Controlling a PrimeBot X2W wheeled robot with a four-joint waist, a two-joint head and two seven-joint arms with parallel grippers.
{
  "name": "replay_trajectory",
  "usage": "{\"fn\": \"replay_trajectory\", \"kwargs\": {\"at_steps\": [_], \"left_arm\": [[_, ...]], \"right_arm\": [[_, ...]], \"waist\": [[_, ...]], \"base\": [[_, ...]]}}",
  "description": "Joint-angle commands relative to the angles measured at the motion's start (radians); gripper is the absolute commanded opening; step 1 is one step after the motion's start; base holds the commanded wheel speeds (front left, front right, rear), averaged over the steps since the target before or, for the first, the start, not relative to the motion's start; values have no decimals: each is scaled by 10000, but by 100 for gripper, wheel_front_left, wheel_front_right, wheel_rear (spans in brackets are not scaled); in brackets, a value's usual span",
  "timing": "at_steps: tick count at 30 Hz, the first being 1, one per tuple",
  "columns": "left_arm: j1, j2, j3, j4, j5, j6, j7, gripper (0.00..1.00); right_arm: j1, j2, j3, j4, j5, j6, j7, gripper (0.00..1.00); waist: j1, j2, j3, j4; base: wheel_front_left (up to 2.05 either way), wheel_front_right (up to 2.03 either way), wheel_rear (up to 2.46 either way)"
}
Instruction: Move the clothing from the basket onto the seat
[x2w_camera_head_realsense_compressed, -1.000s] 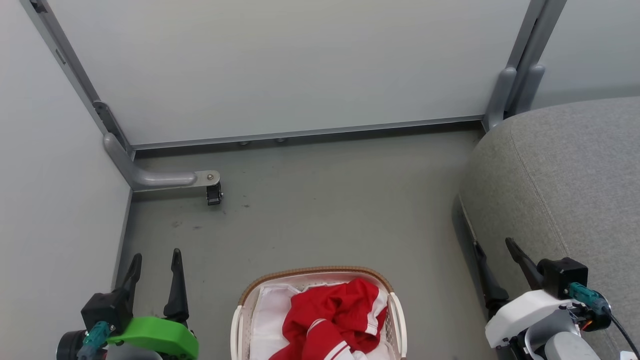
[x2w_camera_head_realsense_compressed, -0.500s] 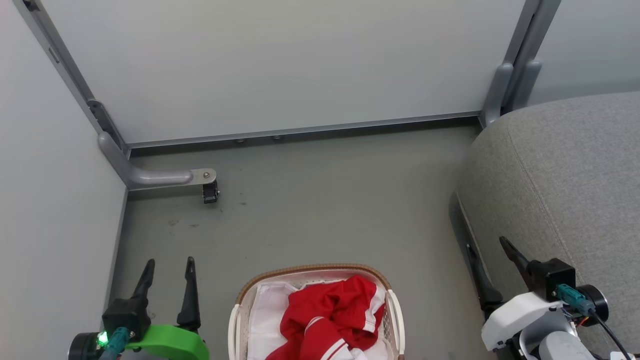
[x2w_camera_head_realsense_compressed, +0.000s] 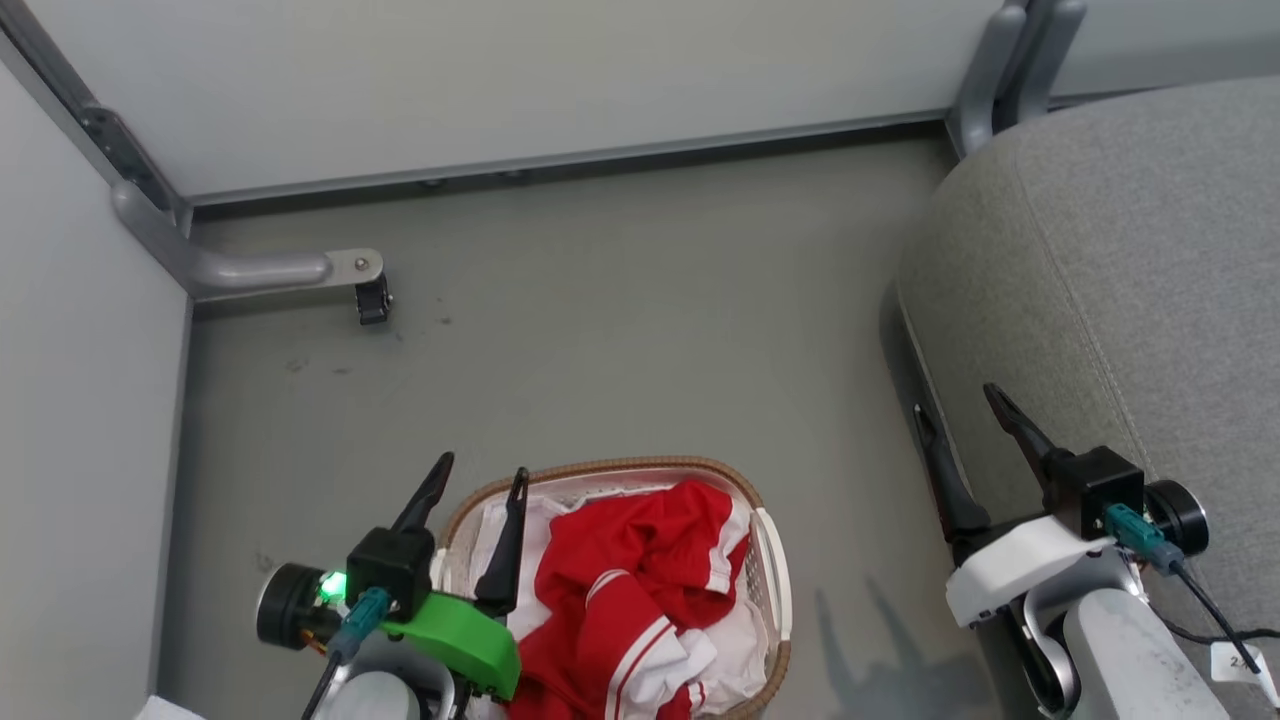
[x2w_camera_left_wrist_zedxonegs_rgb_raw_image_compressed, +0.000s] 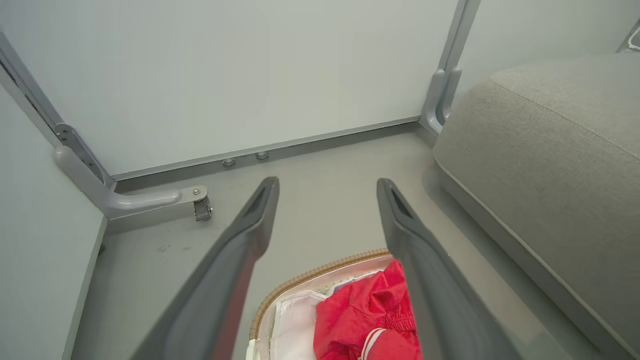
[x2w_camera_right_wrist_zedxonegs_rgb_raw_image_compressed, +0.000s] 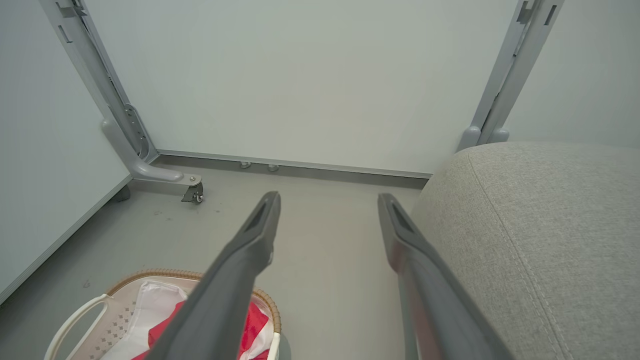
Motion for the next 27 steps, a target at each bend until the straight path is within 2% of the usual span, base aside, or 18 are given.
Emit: {"fn": "replay_trajectory", "kwargs": {"at_steps": [1,16,27], "left_arm": [[-329,96,-162,79,-171,-28,-10,100],[-2144,511,-2500,1648,-890,-29,-12,100],[-3488,622,-4171,4289,-2625,-30,-10,100]], "right_arm": [[-232,-5,18,-93,-132,-3,-46,100],[-1339,145,237,-871,-269,-3,-46,100],[-1581,198,313,-1142,-293,-5,-46,100]], "waist": [[0,0,929,-290],[0,0,3458,-782],[0,0,4820,-1249]], "base": [[0,0,0],[0,0,0],[0,0,0]]}}
